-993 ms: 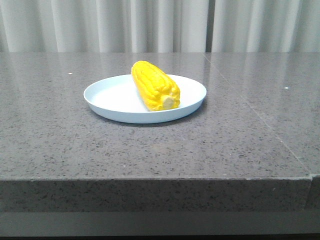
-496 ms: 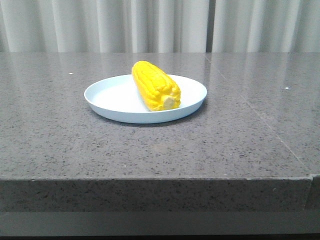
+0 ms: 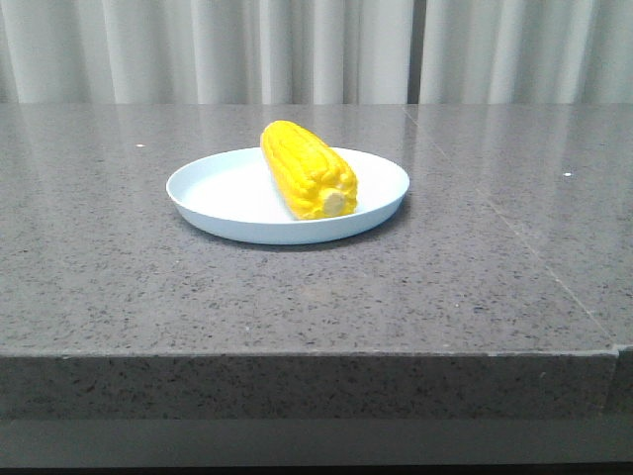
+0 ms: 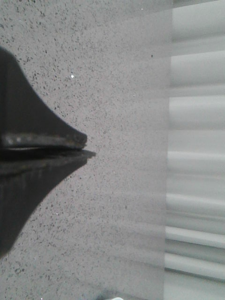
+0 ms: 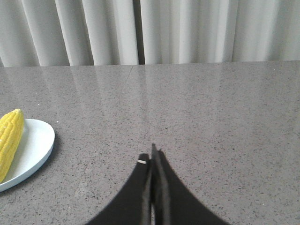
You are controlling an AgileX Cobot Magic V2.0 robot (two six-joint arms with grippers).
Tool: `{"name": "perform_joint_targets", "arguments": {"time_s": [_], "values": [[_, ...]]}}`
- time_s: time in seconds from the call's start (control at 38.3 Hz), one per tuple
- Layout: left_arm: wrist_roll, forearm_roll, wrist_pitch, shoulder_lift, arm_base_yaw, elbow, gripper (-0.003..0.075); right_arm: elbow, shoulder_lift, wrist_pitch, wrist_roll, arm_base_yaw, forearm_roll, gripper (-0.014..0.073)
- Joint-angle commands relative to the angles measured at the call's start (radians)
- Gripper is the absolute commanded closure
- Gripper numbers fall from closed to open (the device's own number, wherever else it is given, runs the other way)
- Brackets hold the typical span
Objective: Place corn on plate with both arms
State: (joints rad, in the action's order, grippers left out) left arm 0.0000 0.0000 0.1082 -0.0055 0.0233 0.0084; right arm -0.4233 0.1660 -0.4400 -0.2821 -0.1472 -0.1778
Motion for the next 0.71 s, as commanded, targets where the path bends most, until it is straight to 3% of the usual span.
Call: {"name": "perform_joint_targets", "arguments": {"time_s": [0.0, 0.68], "values": [[0.000, -0.012, -0.071, -0.017, 0.002, 0.022, 0.0741, -0.025, 0.011, 0.085, 0.011, 0.006, -0.021, 0.0653], [0.000, -0.012, -0.061, -0.017, 0.002, 0.022, 0.0741, -0.025, 0.011, 0.085, 0.011, 0.006, -0.021, 0.0653]]}}
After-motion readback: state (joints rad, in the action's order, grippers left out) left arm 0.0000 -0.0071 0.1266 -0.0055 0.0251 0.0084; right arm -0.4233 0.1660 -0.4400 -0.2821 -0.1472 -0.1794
